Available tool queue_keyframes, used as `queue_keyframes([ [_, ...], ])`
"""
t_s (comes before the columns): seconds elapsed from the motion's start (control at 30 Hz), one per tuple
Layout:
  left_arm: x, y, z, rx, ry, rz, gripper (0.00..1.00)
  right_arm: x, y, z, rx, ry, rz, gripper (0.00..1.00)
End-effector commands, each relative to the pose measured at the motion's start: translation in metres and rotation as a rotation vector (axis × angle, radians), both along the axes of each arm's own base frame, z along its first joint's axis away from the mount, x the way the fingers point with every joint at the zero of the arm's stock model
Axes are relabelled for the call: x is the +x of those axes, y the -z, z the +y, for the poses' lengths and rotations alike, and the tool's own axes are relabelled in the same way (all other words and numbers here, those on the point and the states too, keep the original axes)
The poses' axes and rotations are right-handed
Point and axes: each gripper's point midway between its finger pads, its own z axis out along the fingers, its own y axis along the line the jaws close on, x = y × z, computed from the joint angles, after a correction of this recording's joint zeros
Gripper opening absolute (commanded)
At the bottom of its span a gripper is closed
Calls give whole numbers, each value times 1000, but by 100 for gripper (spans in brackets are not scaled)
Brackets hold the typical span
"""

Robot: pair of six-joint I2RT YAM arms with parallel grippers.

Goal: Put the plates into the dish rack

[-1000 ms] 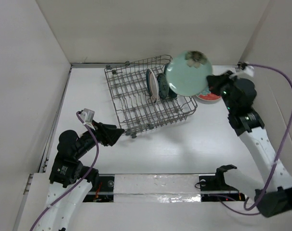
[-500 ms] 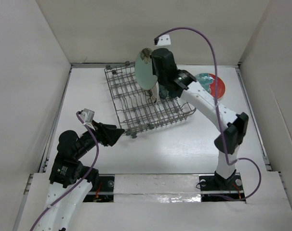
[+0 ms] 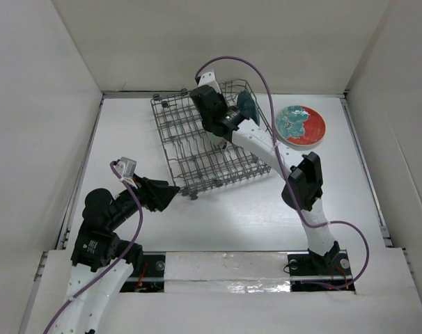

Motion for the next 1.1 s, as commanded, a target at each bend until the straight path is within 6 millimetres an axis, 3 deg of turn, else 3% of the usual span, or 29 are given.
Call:
queue_keyframes([
  [0.0, -3, -22, 0, -19, 6, -77, 53, 5, -52, 3, 107, 58, -155, 0],
  [0.23, -2, -22, 0, -18, 6, -74, 53, 2, 0, 32, 44, 24, -92, 0],
  [0.43, -2, -22, 0, -18, 6, -74, 53, -9, 22, 55, 3, -5, -72, 0],
  [0.53, -3, -22, 0, -19, 6, -73, 53, -11, 31, 56, -16, 7, -71, 0],
  [0.67, -2, -20, 0, -17, 6, -67, 53, -20, 29, 62, -8, 11, -92, 10],
  [0.7, -2, -19, 0, -18, 5, -65, 53, -21, 25, 62, 6, 5, -97, 23],
  [0.8, 0, -20, 1, -17, -4, -66, 53, -23, 26, 65, 20, -19, -88, 33],
  [1.0, 1, -18, 1, -16, -4, -60, 53, -25, 28, 67, 117, -36, -55, 35],
  [1.07, 2, -18, 1, -16, -4, -57, 53, -24, 13, 57, 171, -27, -65, 36],
])
